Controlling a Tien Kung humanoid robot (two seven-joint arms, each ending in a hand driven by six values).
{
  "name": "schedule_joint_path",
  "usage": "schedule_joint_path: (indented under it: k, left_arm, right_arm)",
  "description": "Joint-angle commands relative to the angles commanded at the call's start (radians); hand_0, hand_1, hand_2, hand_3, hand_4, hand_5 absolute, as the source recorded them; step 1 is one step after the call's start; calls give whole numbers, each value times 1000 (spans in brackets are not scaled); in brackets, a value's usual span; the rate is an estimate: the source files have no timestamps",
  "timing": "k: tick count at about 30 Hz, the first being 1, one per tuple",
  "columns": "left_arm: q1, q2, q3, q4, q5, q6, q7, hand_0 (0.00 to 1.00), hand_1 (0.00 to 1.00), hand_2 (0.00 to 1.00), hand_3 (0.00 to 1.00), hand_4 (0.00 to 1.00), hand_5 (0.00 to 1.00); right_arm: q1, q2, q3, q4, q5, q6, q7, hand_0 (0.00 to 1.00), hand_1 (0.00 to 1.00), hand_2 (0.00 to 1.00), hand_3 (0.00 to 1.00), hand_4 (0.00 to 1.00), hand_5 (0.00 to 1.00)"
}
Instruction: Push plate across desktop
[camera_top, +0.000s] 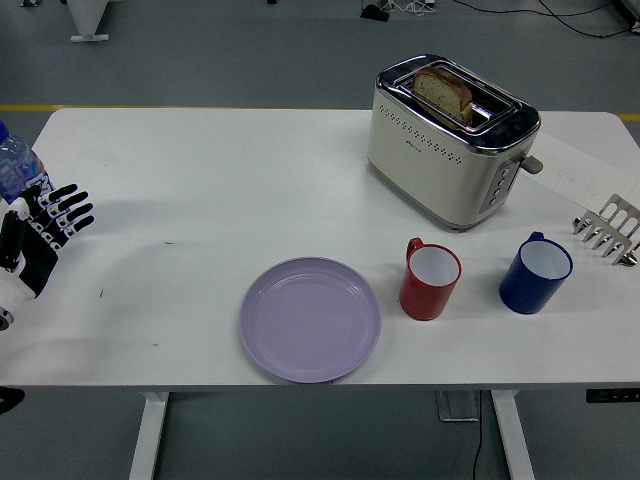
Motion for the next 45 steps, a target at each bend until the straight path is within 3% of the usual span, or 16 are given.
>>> schedule_joint_path:
  k: [5,17,45]
  left_arm:
    - [21,17,-28,4,-8,-2,-8,790,770,734,703,555,998]
    - [46,24,-68,7,-5,-5,-11,792,771,734,702,563,998]
    - [51,16,-81,16,-12,8,-16,791,771,731,704,586,998]
  right_arm:
    - [0,2,4,1,-4,-1,-4,550,461,571,579,308,457]
    - [1,3,3,1,0,-2,-3,550,461,572,579,307,460]
    - [0,5,0,2,5,0,-2,549,461,575,579,304,458]
